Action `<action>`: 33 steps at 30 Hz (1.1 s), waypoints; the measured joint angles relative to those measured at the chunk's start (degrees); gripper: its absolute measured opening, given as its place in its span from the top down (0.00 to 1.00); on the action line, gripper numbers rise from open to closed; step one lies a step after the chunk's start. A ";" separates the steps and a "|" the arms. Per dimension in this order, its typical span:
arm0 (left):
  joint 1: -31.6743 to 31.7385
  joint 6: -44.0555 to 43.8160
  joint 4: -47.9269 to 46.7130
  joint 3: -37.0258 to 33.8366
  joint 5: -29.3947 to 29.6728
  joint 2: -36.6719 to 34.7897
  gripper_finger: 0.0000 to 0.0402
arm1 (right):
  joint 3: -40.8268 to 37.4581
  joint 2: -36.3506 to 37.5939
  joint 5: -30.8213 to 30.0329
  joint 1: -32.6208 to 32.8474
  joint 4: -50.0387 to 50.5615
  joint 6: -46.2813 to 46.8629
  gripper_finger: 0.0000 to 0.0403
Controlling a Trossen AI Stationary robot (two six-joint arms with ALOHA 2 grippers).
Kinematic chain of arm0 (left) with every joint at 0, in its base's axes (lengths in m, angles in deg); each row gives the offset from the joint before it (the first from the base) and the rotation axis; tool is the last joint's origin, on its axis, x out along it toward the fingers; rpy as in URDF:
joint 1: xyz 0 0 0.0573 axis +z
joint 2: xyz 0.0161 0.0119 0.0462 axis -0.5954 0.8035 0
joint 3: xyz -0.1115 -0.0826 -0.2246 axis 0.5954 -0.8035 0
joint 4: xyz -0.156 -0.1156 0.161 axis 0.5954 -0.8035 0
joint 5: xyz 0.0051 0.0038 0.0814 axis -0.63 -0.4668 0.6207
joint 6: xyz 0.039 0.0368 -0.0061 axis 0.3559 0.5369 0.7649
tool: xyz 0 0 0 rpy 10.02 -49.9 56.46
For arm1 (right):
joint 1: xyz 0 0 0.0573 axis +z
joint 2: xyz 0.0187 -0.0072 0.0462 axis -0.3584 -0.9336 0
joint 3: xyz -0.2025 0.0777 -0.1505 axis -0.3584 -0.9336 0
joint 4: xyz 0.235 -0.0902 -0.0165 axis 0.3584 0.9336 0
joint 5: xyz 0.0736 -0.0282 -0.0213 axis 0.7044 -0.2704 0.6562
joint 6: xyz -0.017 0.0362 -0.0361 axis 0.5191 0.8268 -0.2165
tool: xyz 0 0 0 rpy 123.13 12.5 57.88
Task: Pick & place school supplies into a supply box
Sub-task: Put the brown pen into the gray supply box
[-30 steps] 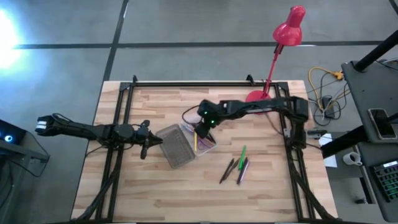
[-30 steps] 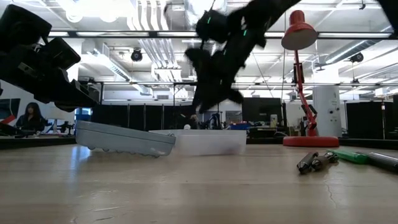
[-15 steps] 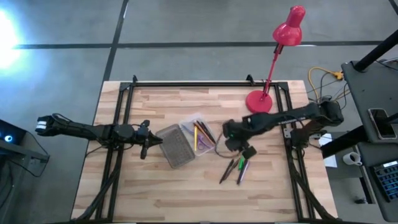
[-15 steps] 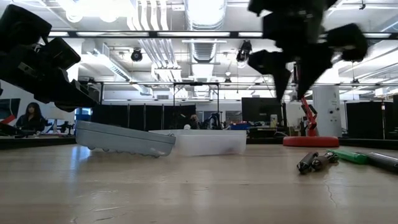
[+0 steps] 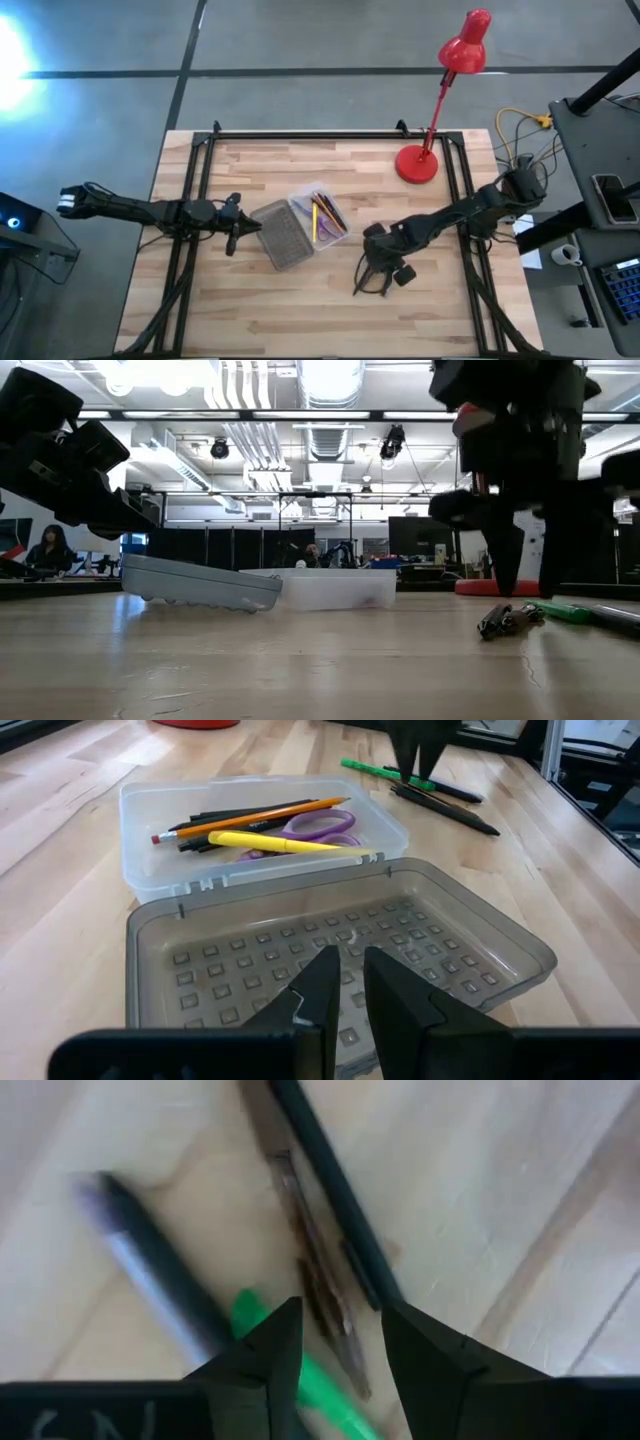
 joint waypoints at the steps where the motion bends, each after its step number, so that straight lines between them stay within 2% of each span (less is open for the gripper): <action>1: 0.00 0.00 0.00 0.02 0.00 0.04 0.92 | -0.19 -0.47 0.01 0.03 -0.72 0.03 0.67; 10: -0.01 0.00 0.00 0.02 0.00 0.02 0.92 | -0.67 -3.68 -0.12 0.99 -3.20 0.25 0.62; 15: -0.02 0.02 0.00 0.02 0.01 0.00 0.92 | -0.87 -4.69 0.05 1.08 -4.38 0.59 0.64; 19: 0.00 0.00 0.00 0.02 0.02 0.00 0.92 | -0.92 -4.88 -1.62 1.15 -4.85 0.59 0.70; 26: -0.02 0.00 0.00 0.02 0.02 0.00 0.92 | -0.33 -4.97 -3.53 1.23 -3.01 1.01 0.94; 30: -0.02 0.01 0.00 0.02 0.02 0.02 0.92 | 1.14 -3.50 -2.33 0.96 2.74 5.83 0.94; 33: -0.02 0.00 0.00 0.02 0.02 0.02 0.92 | 1.48 1.38 -1.43 0.49 4.21 11.83 0.94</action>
